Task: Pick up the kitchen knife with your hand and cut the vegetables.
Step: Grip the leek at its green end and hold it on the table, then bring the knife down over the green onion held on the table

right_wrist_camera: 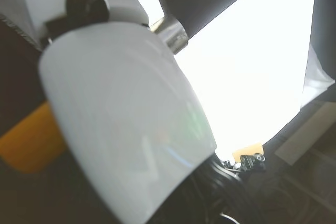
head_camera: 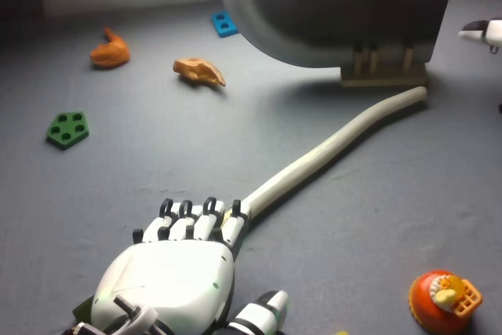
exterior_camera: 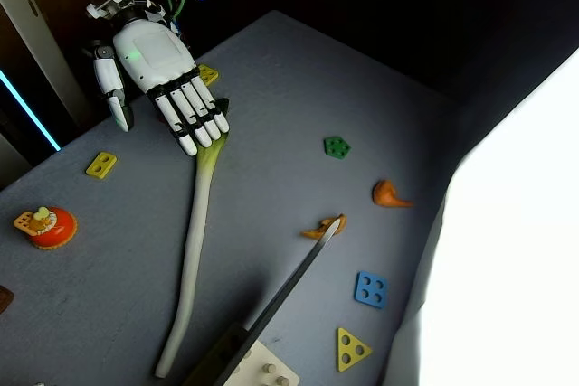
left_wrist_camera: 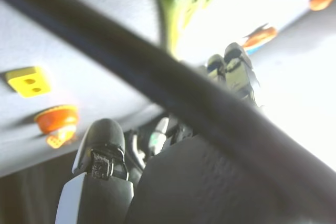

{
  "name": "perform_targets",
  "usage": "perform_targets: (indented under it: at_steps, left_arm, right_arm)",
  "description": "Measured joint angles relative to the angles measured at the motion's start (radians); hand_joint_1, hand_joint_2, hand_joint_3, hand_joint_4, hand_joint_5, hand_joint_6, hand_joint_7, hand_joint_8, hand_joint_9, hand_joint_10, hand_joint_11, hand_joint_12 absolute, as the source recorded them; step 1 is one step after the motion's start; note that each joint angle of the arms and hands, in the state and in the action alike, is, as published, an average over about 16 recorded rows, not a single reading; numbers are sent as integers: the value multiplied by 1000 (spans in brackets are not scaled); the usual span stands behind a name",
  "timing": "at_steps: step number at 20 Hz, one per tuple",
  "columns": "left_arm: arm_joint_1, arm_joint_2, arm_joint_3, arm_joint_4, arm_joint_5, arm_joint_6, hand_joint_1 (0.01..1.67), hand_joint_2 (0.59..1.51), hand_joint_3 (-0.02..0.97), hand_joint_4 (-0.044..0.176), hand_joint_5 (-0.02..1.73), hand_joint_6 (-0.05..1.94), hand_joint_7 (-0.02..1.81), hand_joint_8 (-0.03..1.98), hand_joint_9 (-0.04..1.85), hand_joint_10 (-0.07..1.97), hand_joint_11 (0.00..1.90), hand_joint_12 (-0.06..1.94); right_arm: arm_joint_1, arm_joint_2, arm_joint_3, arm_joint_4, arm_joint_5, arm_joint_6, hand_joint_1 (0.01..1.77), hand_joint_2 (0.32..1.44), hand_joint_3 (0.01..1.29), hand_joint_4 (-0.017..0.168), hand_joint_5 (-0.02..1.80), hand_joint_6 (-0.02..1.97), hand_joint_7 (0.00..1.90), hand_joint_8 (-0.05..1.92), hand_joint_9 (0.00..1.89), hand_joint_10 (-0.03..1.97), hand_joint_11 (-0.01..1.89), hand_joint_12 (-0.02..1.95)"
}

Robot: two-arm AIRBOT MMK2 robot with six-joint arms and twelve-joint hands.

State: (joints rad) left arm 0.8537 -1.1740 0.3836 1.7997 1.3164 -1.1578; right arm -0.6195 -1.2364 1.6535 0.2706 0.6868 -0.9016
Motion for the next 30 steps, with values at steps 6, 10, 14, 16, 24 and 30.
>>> perform_targets:
  at_steps: [6, 10, 14, 16, 24, 30]
  left_arm:
    - [0, -12, 8, 12, 0, 0, 200, 1350, 14, 43, 48, 2, 43, -2, 58, 12, 23, 205]
    - [-4, -13, 10, 21, 0, 0, 219, 1343, 14, 45, 54, 3, 48, 0, 68, 13, 22, 220]
    - [-9, -13, 10, 27, 1, 0, 217, 1342, 14, 47, 59, 3, 54, 0, 86, 13, 22, 247]
    - [-11, -13, 8, 28, 1, 0, 221, 1342, 14, 47, 66, 4, 61, 0, 95, 13, 22, 248]
    - [-19, -13, 5, 28, 1, 0, 242, 1342, 14, 51, 92, 4, 97, 0, 119, 13, 22, 259]
    - [-18, -13, 5, 32, 1, 0, 252, 1339, 14, 53, 85, 4, 95, 0, 122, 12, 22, 320]
  right_arm:
    - [5, -21, 18, -10, 4, 0, 1145, 1007, 16, 21, 23, 16, 32, 13, 30, 5, 20, -2]
    - [6, -25, 20, -11, 8, 0, 1129, 1017, 17, 10, 76, 146, 112, 80, 63, 165, 21, 205]
    - [6, -26, 21, -8, 11, 1, 1126, 1045, 16, 2, 182, 500, 225, 400, 127, 563, 40, 660]
    - [6, -27, 22, -7, 13, 1, 1125, 1072, 16, 0, 267, 671, 304, 589, 178, 772, 65, 902]
    - [3, -28, 24, -1, 21, 2, 1214, 1007, 294, 25, 701, 1426, 767, 1454, 639, 1639, 510, 1810]
    - [1, -29, 27, 6, 30, 0, 1405, 804, 685, 87, 1086, 1655, 1163, 1739, 1141, 1793, 1082, 1896]
